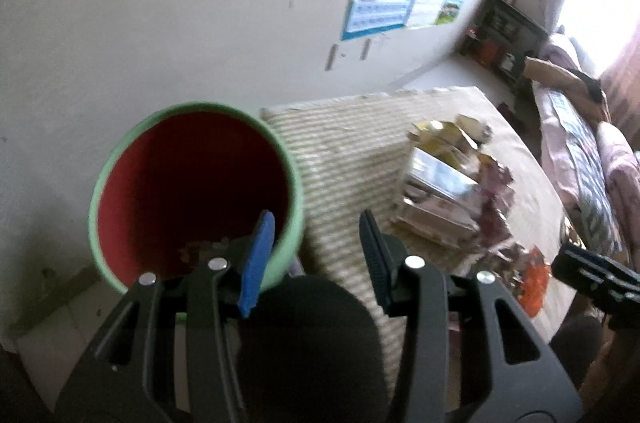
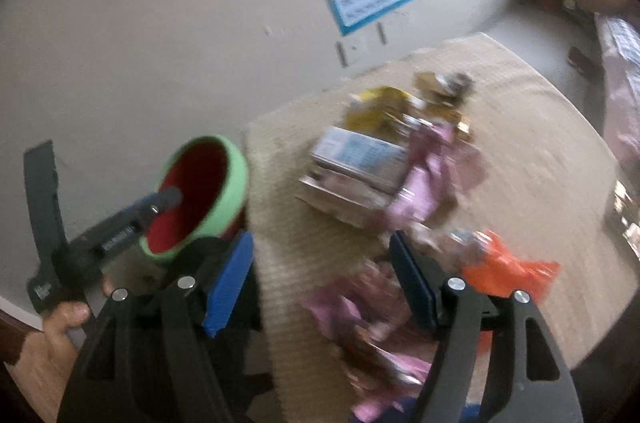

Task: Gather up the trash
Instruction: 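Grasp the pink snack wrapper with the right gripper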

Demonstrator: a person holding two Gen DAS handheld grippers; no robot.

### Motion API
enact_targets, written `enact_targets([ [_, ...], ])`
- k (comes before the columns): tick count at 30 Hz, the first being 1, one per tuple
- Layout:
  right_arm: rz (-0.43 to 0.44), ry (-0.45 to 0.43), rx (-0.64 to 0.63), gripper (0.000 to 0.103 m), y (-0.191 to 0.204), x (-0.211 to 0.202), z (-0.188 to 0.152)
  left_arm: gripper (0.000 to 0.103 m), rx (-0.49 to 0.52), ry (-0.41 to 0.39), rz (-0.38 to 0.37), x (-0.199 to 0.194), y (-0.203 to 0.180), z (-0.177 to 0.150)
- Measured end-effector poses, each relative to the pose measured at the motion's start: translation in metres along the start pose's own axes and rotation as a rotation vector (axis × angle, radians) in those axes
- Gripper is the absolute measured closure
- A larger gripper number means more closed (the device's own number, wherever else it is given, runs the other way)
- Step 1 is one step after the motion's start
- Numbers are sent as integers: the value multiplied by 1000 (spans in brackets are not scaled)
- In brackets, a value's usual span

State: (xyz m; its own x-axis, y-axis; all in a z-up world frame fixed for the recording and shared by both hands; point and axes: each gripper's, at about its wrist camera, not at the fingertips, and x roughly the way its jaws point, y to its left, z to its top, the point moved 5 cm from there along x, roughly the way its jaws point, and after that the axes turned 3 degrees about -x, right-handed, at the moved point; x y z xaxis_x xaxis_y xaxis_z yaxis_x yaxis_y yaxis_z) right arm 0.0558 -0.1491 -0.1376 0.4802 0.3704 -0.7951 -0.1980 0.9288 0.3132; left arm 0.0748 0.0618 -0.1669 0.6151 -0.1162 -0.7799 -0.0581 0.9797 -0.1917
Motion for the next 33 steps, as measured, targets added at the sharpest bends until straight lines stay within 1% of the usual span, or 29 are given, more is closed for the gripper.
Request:
enact_targets([
  [4, -50, 70, 17, 32, -28, 2, -26, 61, 48, 21, -9, 6, -22, -10],
  [7, -35, 123, 46, 30, -36, 11, -46, 61, 77, 46, -18, 11, -34, -18],
  [10, -12, 194, 41, 30, -37, 27, -67, 61, 114, 60, -27, 13, -46, -25],
  [14, 31, 273, 35, 30, -31, 46, -85, 61, 139, 64, -29, 13, -54, -27],
  [19, 45, 283, -31, 31, -16, 49, -90, 61, 135, 75, -19, 16, -54, -28],
  [21, 41, 296, -81, 39, -6, 53, -93, 61, 134, 78, -19, 16, -54, -29],
  [22, 37, 301, -97, 46, -3, 55, -94, 61, 136, 75, -18, 16, -54, -28],
  [23, 37, 307, -110, 55, 1, 57, -96, 61, 137, 72, -18, 15, -54, -28],
  [24, 45, 311, -115, 58, 3, 58, -98, 61, 135, 67, -18, 15, -53, -28],
  [25, 68, 312, -119, 65, 7, 59, -99, 61, 133, 61, -19, 15, -53, -27],
  [26, 79, 311, -124, 69, 8, 59, -99, 61, 129, 55, -19, 14, -53, -26],
  [30, 130, 276, -142, 70, 18, 50, -93, 61, 109, 25, -12, 8, -49, -22],
  [33, 165, 212, -134, 71, 24, 35, -78, 61, 81, -11, 7, 2, -40, -15],
])
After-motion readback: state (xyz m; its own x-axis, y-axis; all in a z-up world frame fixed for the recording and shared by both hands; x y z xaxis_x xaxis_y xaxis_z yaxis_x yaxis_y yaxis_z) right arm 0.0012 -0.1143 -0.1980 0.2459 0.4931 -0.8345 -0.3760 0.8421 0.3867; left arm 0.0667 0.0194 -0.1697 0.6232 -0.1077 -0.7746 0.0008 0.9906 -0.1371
